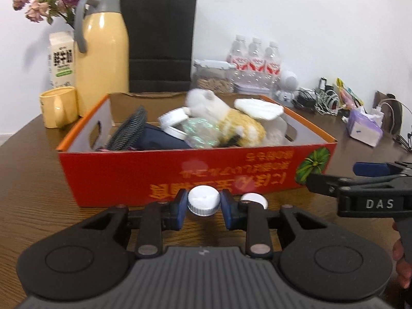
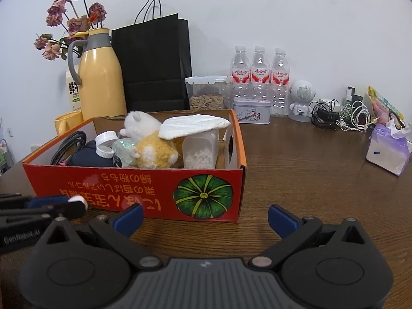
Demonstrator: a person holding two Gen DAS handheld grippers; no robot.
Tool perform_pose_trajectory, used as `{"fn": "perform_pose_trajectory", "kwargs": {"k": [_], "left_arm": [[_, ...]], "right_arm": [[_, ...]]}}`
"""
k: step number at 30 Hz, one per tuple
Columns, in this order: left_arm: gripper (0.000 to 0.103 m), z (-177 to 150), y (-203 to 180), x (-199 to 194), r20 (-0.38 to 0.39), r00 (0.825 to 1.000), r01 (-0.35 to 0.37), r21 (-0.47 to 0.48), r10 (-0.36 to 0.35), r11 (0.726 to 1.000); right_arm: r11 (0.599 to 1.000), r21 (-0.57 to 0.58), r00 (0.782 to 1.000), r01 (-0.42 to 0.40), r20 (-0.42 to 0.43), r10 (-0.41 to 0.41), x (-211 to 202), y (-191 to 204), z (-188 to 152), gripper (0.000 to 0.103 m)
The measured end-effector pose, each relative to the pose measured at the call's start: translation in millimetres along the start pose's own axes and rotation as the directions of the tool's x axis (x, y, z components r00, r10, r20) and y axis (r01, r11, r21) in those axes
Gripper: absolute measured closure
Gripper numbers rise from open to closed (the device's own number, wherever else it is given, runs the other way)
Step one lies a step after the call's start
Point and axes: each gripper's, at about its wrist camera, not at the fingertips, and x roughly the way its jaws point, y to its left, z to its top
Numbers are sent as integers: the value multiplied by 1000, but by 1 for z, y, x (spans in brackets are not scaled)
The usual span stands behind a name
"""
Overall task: Organize objects
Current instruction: 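Grasp a white bottle cap with the left tool while the right tool grasps the other cap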
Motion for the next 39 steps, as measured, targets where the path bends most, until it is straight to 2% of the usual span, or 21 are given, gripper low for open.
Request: {"fn": "perform_pose_trajectory", "kwargs": {"k": [4, 9, 13, 15, 19, 21, 23, 24, 29, 39], "left_arm": [[75, -2, 13, -12, 44, 999, -15, 2, 15, 1000], [75, -3, 37, -22, 72, 997, -32, -35, 35, 999], [75, -2, 46, -27, 90, 995, -35, -59, 41, 998], [75, -1, 48, -29, 91, 995, -35, -63, 41, 997], [75, -1, 49, -31, 100, 994, -28, -63, 34, 998], [75, -2, 48, -33, 106, 994, -22, -60, 28, 998], [75, -2, 47, -34, 109, 994, -16, -57, 23, 998], [75, -2, 47, -35, 112, 994, -14, -54, 20, 998], [75, -3, 45, -36, 118, 993, -10, -49, 16, 999], [75, -1, 44, -43, 150, 988, -30, -46, 36, 998]], "right_arm": [[999, -26, 999, -36, -16, 36, 3, 5, -1, 1], [989, -100, 992, -110, -65, 104, 9, 29, -7, 12], [979, -152, 988, -133, -93, 120, 15, 54, -9, 36], [979, -151, 987, -139, -104, 124, 20, 64, -8, 39], [980, -153, 987, -128, -119, 110, 28, 79, -7, 55], [981, -150, 986, -124, -128, 105, 32, 83, -7, 59], [982, -148, 987, -114, -131, 95, 33, 85, -7, 68], [983, -144, 987, -114, -131, 95, 33, 86, -7, 77], [984, -149, 989, -101, -120, 84, 32, 90, -8, 77], [980, -161, 993, -119, 5, 121, 1, 96, -7, 77]]}}
